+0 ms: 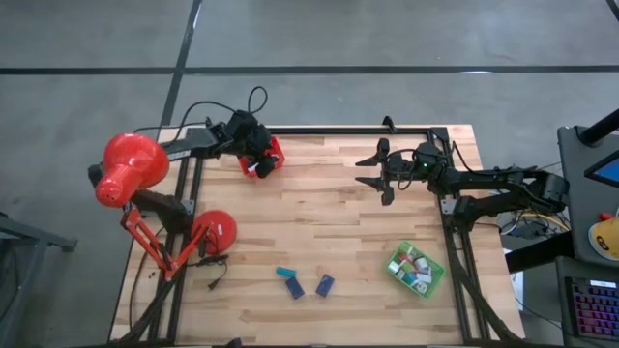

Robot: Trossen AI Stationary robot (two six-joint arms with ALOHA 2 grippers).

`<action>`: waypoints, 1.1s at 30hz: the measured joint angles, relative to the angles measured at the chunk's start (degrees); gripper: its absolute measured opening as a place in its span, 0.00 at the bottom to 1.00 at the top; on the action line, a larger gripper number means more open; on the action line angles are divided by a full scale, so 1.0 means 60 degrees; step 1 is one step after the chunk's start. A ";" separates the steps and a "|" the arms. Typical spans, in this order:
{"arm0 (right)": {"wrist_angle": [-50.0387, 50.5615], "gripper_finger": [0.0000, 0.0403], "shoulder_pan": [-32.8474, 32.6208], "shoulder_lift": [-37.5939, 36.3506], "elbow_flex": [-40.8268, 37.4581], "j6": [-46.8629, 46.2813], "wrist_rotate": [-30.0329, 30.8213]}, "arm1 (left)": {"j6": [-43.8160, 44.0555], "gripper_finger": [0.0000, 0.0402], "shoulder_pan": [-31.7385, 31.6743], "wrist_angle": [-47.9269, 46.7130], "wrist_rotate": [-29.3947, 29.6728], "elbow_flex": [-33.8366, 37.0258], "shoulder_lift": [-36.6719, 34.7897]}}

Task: Pick & Place Office items
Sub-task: Put the light blue digital clock into the red bin

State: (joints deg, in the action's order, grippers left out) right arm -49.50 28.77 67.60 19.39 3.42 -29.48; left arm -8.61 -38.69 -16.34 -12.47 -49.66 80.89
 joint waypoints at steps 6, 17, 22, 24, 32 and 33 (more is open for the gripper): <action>0.0004 0.50 0.0001 0.0000 -0.0002 0.0000 0.0000 | -0.0159 0.63 0.1135 0.0010 0.0003 0.0024 -0.0690; 0.0000 0.50 0.0001 0.0001 0.0000 0.0000 -0.0001 | -0.0169 0.63 0.4033 0.0164 0.0000 0.0031 -0.0778; 0.0000 0.50 0.0002 0.0002 -0.0001 0.0000 0.0000 | -0.0037 0.63 0.5238 0.0485 0.0002 0.0031 -0.0649; 0.0004 0.50 0.0000 -0.0002 0.0000 0.0000 -0.0002 | 0.0149 0.63 0.5602 0.0713 0.0004 0.0031 -0.0649; 0.0004 0.50 0.0000 0.0002 -0.0002 0.0002 0.0000 | 0.0372 0.63 0.6950 0.1010 0.0004 0.0052 -0.0649; 0.0004 0.50 0.0001 -0.0002 -0.0001 0.0000 0.0000 | 0.0370 0.63 0.7058 0.1021 0.0004 0.0074 -0.0649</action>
State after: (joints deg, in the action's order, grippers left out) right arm -49.47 28.77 67.60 19.38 3.42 -29.47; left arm -6.39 3.65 -10.22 -12.45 -49.22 76.99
